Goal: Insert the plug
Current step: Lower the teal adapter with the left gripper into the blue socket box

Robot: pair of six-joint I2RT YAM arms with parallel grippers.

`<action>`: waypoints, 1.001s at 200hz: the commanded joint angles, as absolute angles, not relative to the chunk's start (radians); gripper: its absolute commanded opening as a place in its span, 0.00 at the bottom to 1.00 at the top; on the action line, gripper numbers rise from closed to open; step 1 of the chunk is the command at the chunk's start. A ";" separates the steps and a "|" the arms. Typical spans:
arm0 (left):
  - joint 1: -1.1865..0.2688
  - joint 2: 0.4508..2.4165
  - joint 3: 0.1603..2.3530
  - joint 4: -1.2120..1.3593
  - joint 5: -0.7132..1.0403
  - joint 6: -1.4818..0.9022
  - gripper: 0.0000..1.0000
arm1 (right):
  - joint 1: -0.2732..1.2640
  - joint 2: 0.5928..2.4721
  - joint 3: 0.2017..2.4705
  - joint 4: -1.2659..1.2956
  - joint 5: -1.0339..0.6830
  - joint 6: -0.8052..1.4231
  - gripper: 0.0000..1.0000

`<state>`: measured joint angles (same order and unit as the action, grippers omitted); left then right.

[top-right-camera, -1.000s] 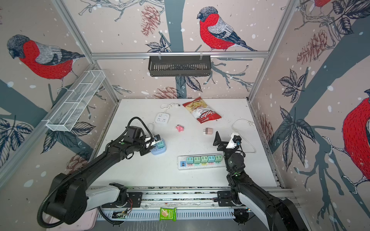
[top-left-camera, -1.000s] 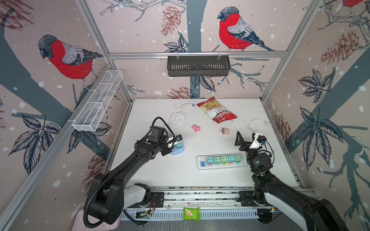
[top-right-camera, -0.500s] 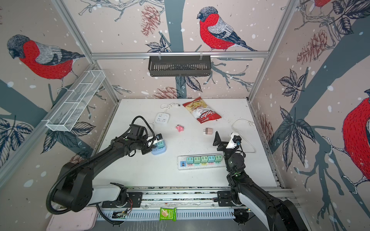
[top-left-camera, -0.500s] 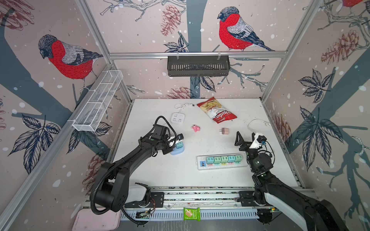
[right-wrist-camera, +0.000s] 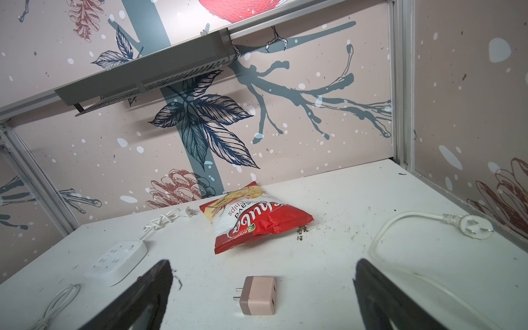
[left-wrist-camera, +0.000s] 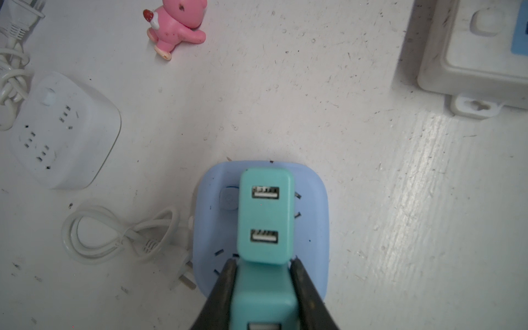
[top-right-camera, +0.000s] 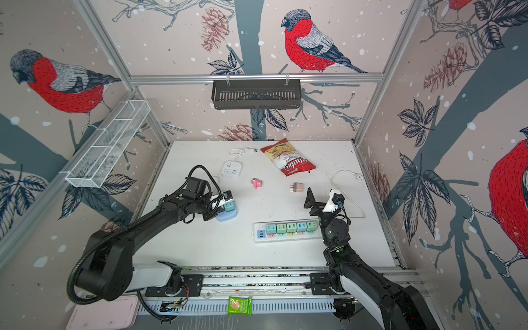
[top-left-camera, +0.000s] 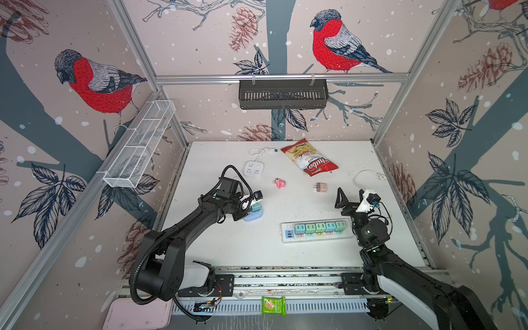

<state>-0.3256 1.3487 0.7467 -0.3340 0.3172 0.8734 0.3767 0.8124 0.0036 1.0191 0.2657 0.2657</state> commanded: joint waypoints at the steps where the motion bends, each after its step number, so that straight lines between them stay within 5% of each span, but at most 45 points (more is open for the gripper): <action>1: -0.327 1.370 0.762 -0.366 0.318 0.891 0.00 | 0.377 0.811 -0.021 1.025 0.264 0.279 1.00; 200: -0.335 1.351 0.752 -0.375 0.366 0.877 0.00 | 0.377 0.805 -0.023 1.024 0.264 0.279 1.00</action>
<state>-0.3378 1.3472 0.7483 -0.3641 0.3317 0.8719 0.3767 0.8062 0.0036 1.0191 0.2653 0.2657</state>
